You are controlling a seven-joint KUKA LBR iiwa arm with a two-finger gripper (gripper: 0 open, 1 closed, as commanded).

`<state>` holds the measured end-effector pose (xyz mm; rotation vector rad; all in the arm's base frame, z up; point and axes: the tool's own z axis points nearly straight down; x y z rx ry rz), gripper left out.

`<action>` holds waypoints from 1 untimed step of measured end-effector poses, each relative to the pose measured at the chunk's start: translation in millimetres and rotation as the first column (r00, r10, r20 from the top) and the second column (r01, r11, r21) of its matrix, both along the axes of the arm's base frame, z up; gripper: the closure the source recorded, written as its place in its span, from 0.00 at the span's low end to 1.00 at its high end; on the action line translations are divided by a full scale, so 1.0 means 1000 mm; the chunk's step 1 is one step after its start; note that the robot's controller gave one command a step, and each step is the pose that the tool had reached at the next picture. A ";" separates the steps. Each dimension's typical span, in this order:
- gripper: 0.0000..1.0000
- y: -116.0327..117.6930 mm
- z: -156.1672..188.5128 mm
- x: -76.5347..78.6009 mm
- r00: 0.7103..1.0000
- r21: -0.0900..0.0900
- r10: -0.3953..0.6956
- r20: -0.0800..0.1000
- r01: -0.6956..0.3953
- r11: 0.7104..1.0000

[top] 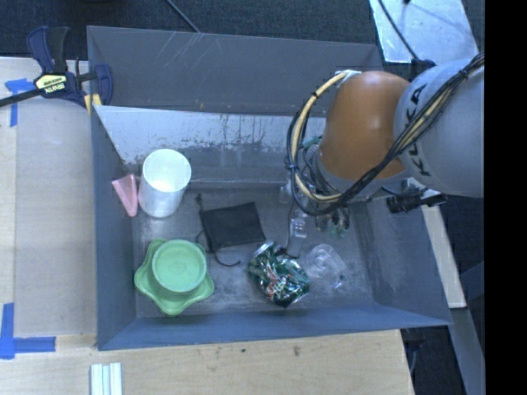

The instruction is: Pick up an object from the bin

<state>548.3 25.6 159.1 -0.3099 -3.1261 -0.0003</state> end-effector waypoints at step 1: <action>0.00 0.006 -0.018 0.014 0.947 -0.001 0.322 0.004 -0.322 0.947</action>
Offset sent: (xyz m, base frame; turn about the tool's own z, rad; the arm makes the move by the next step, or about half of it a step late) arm 0.0676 0.0493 -0.0891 -0.0947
